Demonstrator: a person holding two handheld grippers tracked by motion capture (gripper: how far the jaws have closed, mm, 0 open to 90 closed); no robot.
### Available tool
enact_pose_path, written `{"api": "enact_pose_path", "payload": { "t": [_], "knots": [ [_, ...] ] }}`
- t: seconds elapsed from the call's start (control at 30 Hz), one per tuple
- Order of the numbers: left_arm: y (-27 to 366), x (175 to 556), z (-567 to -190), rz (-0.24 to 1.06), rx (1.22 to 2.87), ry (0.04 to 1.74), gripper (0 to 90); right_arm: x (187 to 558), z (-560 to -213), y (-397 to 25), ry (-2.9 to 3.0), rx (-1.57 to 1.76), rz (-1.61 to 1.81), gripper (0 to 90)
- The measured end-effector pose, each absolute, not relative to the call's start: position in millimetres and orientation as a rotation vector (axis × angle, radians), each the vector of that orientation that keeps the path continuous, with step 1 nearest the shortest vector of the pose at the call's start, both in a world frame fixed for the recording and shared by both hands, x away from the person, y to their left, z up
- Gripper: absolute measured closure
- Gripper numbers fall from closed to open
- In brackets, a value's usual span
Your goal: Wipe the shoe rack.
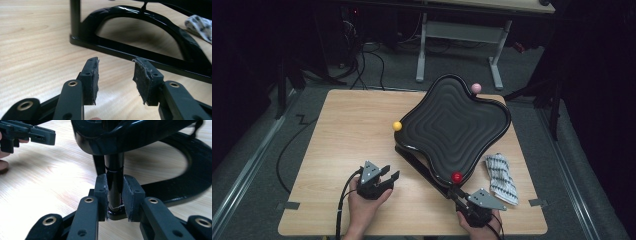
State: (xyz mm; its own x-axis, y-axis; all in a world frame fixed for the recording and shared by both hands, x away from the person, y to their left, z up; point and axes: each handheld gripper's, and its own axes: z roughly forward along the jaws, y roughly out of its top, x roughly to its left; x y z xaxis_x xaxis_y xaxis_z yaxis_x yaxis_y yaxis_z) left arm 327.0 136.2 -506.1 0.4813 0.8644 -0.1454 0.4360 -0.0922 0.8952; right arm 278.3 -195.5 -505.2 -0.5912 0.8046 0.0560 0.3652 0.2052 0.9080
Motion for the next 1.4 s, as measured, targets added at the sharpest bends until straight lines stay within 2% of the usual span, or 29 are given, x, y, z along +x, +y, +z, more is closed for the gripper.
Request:
{"api": "enact_pose_path", "payload": {
  "t": [0.17, 0.2, 0.33, 0.37, 0.4, 0.5, 0.53, 0.57, 0.63, 0.73, 0.77, 0.8, 0.83, 0.97, 1.0, 1.13, 1.4],
  "knots": [
    [135, 340, -506, 0.567, 1.708, 1.145, 54.4, 275, -505, -212, 2.017, 1.129, 1.338, 76.4],
    [135, 343, -506, 0.57, 1.696, 1.156, 54.4, 274, -505, -217, 2.012, 1.147, 1.345, 89.2],
    [133, 352, -507, 0.575, 1.687, 1.176, 53.1, 275, -505, -235, 1.945, 1.204, 1.353, 90.0],
    [132, 357, -508, 0.58, 1.692, 1.187, 53.1, 275, -502, -238, 1.936, 1.184, 1.342, 87.5],
    [131, 362, -509, 0.574, 1.689, 1.21, 52.8, 275, -496, -239, 1.906, 1.172, 1.362, 76.1],
    [130, 376, -507, 0.582, 1.678, 1.247, 52.9, 276, -494, -231, 1.927, 1.152, 1.349, 60.0],
    [130, 376, -507, 0.582, 1.678, 1.247, 53.0, 276, -494, -231, 1.927, 1.152, 1.349, 60.0],
    [129, 383, -504, 0.605, 1.691, 1.242, 53.0, 282, -498, -222, 1.944, 1.171, 1.325, 53.3],
    [129, 389, -502, 0.622, 1.703, 1.243, 53.7, 291, -501, -215, 1.964, 1.203, 1.343, 52.8],
    [129, 398, -503, 0.615, 1.714, 1.258, 54.2, 298, -502, -206, 1.987, 1.197, 1.336, 54.6],
    [129, 400, -503, 0.616, 1.72, 1.261, 55.7, 303, -502, -198, 1.978, 1.202, 1.318, 65.5],
    [128, 404, -503, 0.62, 1.727, 1.262, 56.8, 304, -502, -197, 1.966, 1.213, 1.324, 70.8],
    [126, 409, -503, 0.621, 1.73, 1.255, 57.9, 304, -502, -198, 1.958, 1.227, 1.321, 72.1],
    [122, 421, -498, 0.63, 1.73, 1.231, 61.3, 303, -502, -203, 1.967, 1.209, 1.312, 73.1],
    [122, 421, -498, 0.63, 1.73, 1.231, 58.6, 303, -502, -203, 1.967, 1.209, 1.312, 73.1],
    [114, 425, -502, 0.621, 1.762, 1.145, 72.5, 303, -503, -213, 1.959, 1.214, 1.336, 73.0],
    [114, 403, -502, 0.653, 1.777, 1.134, 74.2, 301, -503, -222, 1.962, 1.206, 1.33, 73.1]
  ]
}}
